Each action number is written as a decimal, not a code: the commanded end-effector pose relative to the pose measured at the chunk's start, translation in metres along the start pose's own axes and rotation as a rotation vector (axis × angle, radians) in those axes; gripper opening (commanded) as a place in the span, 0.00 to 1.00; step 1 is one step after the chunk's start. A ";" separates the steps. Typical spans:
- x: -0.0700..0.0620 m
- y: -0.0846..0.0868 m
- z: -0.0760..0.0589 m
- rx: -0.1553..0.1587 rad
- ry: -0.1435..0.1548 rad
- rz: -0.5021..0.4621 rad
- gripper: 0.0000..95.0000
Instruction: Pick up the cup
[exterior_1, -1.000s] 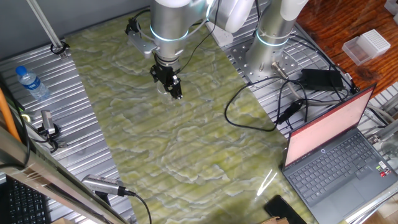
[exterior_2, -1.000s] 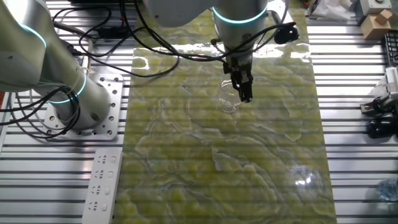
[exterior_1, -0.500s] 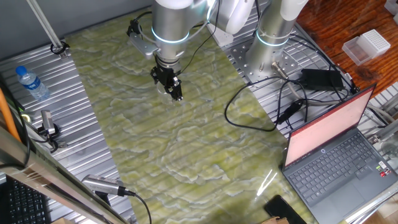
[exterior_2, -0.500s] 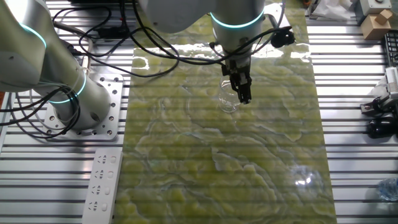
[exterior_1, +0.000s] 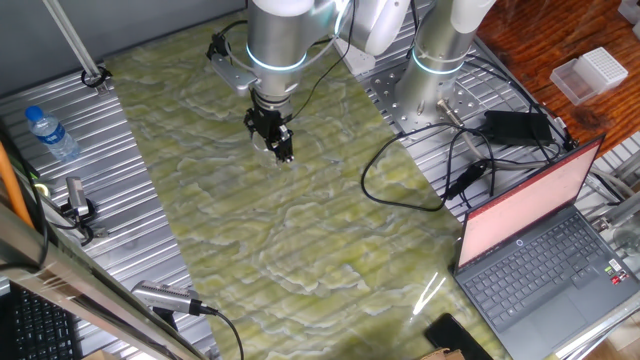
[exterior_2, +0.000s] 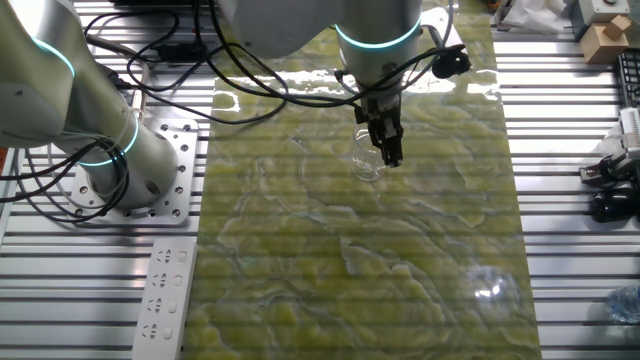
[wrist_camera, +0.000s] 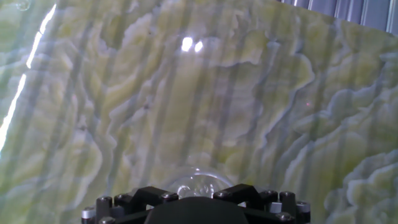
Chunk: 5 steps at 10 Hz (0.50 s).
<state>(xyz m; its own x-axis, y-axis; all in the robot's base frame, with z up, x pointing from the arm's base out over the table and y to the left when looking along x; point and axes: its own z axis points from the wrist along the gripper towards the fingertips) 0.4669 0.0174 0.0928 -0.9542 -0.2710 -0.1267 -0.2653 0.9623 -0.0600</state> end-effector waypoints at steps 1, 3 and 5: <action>0.000 -0.001 -0.001 0.007 0.002 -0.001 0.80; 0.001 -0.001 -0.001 0.007 0.002 -0.002 0.80; 0.001 -0.002 -0.001 0.003 0.001 -0.008 0.80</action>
<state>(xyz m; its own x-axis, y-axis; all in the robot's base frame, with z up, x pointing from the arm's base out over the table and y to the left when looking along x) 0.4666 0.0148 0.0932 -0.9514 -0.2802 -0.1278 -0.2740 0.9596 -0.0638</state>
